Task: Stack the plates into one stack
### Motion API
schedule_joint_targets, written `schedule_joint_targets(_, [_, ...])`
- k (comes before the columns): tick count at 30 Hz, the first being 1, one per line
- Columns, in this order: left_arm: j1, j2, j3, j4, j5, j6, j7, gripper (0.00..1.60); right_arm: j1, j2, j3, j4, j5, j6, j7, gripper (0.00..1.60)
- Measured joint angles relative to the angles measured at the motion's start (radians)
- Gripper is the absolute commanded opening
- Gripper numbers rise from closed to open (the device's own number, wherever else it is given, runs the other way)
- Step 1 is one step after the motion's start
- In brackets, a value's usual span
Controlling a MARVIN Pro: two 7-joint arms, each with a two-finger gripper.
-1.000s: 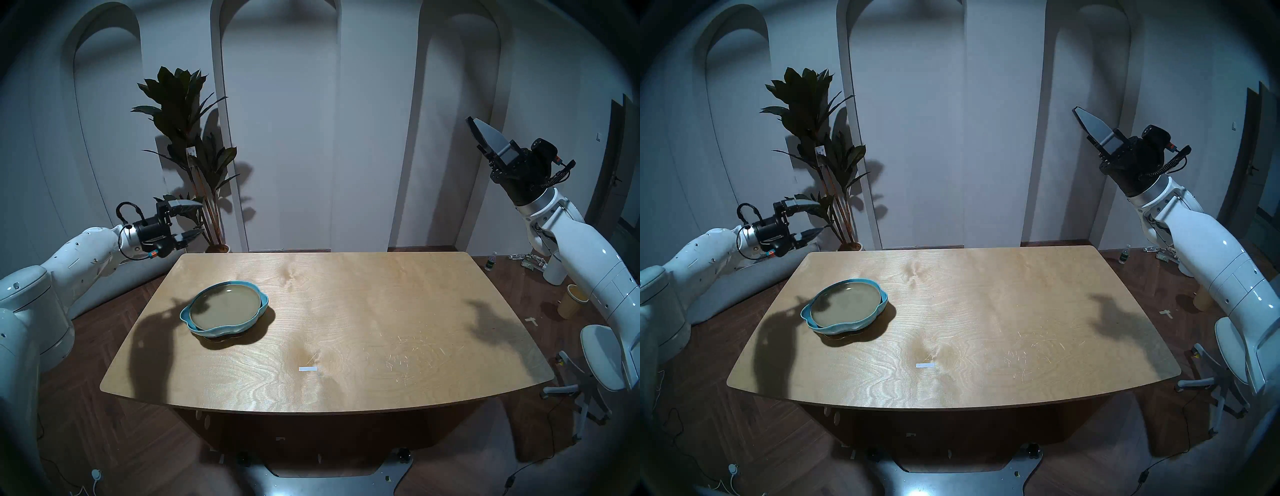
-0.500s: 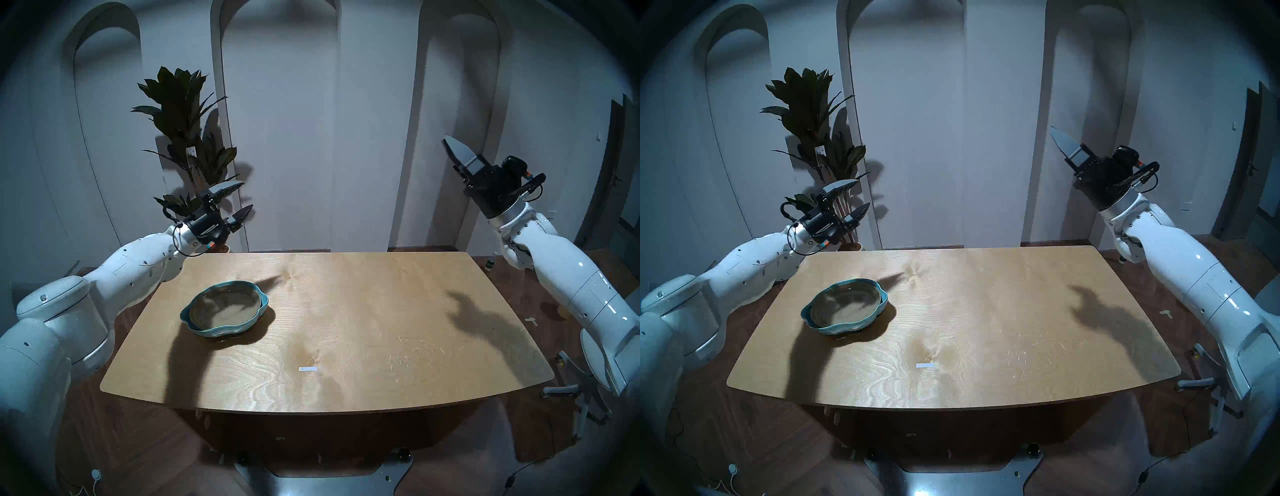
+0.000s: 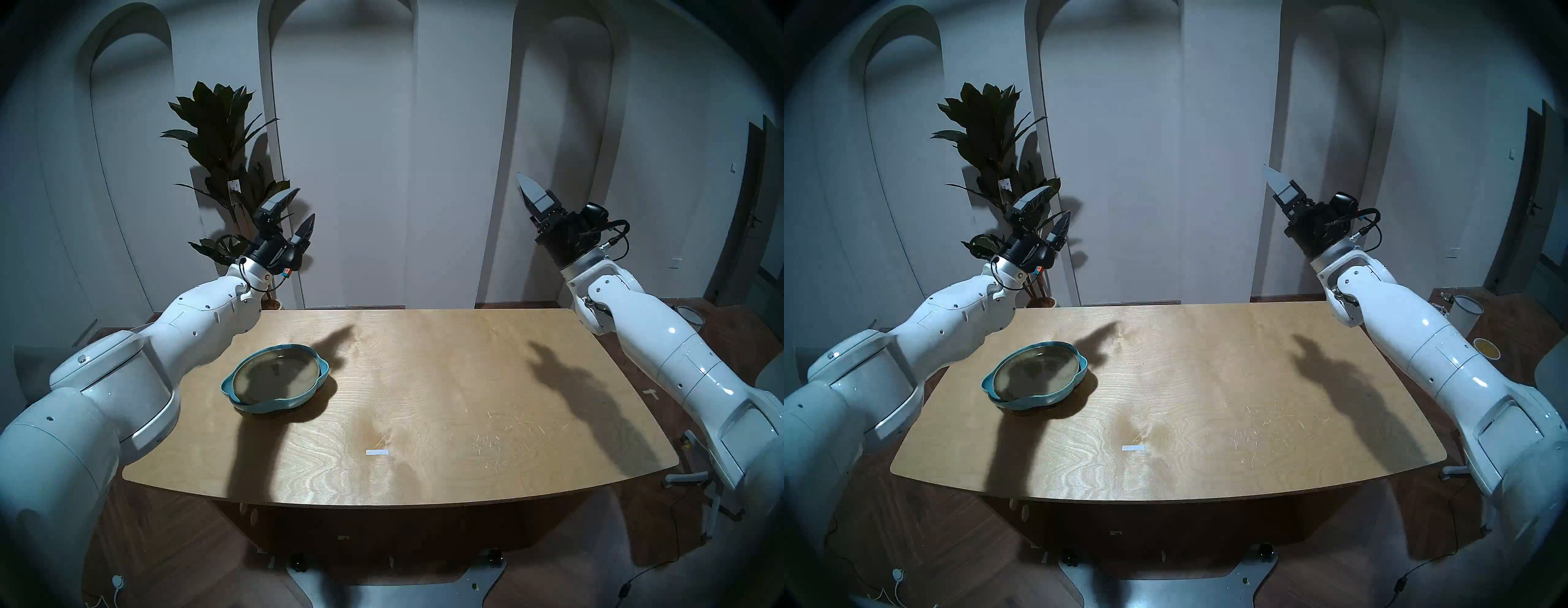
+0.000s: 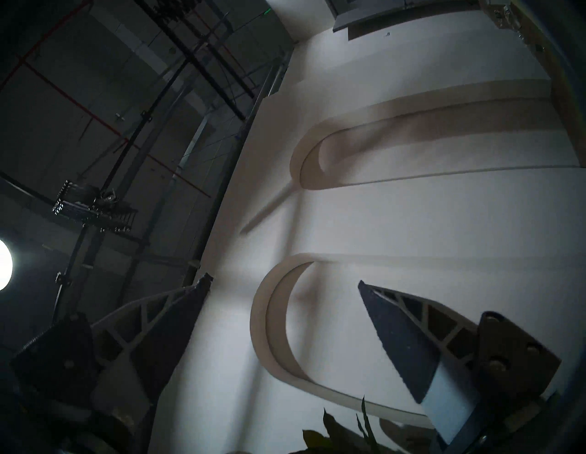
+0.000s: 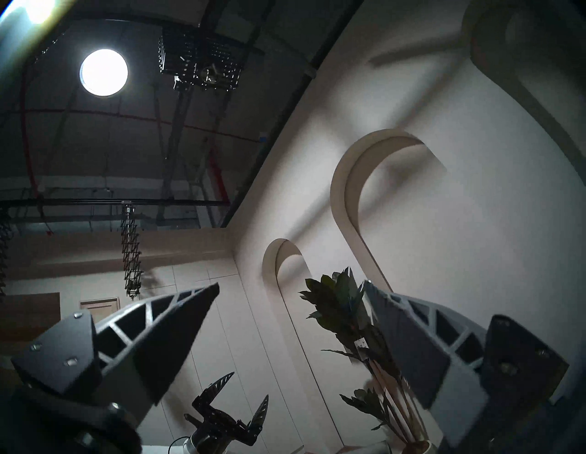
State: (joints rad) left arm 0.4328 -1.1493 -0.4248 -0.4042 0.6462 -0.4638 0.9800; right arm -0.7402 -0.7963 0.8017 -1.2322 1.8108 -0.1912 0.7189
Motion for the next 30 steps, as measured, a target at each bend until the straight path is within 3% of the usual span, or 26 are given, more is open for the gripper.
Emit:
schedule_joint_targets(14, [-0.007, -0.101, -0.078, 0.105, -0.082, 0.165, -0.087, 1.6, 0.085, -0.163, -0.013, 0.105, 0.028, -0.006, -0.124, 1.6])
schedule_joint_targets(30, [-0.044, -0.171, -0.049, 0.193, -0.046, 0.35, -0.178, 1.6, 0.146, -0.316, -0.074, 0.24, 0.029, -0.023, -0.305, 1.6])
